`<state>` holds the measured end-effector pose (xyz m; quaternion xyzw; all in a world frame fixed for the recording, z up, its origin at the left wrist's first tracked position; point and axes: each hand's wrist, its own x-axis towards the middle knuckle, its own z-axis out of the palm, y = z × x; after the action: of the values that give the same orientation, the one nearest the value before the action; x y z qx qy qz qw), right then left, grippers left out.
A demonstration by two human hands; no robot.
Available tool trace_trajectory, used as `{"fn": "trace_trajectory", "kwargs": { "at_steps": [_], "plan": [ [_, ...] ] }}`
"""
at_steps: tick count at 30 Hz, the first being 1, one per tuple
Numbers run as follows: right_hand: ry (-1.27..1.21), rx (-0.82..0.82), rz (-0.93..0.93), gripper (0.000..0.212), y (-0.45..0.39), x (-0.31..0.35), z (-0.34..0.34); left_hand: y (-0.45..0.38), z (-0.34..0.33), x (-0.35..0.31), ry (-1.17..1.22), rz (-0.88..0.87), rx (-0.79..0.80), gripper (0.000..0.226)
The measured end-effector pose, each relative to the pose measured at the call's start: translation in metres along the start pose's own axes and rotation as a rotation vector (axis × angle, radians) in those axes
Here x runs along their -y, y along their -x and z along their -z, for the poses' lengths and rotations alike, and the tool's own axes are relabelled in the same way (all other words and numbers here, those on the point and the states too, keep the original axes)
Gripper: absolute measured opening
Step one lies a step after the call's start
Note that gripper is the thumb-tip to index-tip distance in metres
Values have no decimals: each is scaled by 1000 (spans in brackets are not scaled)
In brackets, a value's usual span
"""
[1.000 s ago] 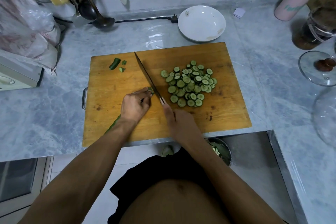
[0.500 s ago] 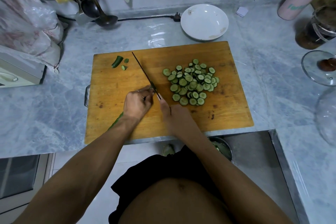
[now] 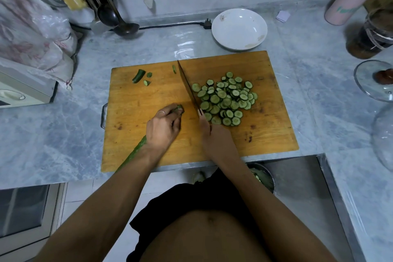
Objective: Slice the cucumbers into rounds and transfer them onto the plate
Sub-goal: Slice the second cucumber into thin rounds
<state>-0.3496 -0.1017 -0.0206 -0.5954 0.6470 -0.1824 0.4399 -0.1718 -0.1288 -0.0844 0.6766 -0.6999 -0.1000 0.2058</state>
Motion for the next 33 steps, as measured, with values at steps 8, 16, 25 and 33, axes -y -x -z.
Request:
{"fn": "trace_trajectory", "kwargs": {
  "at_steps": [8,16,25,33],
  "plan": [
    [88,87,47,71,18,0,8,-3,4,0,67,33,-17,23],
    [64,88,73,64,28,2,6,-4,7,-2,44,65,1,21],
    [42,116,60,64,34,8,6,-4,12,-11,42,116,-10,23],
    [91,117,36,70,11,8,-12,-6,4,-4,82,95,24,29]
  ]
}}
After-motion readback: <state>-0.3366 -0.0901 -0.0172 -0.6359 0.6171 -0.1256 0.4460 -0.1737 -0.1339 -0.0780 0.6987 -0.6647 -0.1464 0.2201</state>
